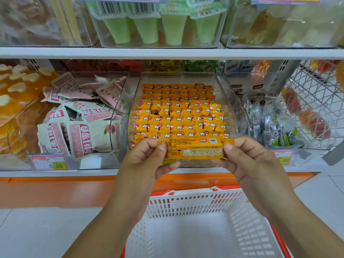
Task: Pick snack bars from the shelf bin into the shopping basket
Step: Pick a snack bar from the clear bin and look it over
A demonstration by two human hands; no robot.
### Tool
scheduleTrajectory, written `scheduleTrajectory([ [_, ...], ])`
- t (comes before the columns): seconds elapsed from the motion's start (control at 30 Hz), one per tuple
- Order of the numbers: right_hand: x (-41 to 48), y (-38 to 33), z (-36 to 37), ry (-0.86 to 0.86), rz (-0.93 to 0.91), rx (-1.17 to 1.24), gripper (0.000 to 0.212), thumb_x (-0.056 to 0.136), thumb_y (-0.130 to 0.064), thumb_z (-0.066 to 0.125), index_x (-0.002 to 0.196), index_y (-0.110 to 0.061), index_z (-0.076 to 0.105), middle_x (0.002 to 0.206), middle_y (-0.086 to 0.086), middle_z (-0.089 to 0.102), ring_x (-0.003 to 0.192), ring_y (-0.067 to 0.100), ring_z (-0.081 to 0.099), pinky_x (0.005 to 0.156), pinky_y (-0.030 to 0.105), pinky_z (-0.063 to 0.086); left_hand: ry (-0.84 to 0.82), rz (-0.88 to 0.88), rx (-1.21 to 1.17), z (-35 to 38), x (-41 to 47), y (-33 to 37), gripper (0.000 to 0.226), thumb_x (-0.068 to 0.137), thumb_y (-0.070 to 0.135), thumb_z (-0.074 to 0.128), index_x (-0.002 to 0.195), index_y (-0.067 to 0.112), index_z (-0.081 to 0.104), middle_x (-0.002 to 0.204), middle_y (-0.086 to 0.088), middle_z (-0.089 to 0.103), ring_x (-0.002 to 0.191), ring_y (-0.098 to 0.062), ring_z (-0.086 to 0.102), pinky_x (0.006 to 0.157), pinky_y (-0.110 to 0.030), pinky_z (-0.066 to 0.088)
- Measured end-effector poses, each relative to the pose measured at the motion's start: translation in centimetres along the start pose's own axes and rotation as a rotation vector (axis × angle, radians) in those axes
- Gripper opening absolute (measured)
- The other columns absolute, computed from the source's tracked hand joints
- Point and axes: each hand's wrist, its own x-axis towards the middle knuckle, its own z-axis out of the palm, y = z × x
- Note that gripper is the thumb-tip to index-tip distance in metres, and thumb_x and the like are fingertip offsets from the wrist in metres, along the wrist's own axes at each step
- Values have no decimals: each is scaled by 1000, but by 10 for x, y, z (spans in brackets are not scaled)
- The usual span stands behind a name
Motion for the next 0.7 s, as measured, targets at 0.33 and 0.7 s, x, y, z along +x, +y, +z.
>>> scheduleTrajectory([
  [0.33,-3,-4,6,11,-54,-88,18,65,-34,69,80,-26,74,84,11,74,80,36,74,64,25,58,100,123,72,3,-3,3,17,82,26,63,94,28,76,82,-1,76,74,-16,74,63,-22,59],
  [0.7,0,-6,6,-27,14,39,26,60,-21,72,85,-14,77,96,22,74,83,34,74,65,26,59,-18,30,-8,-5,0,7,26,87,11,58,106,22,73,99,-9,76,92,-24,74,78,-25,59],
])
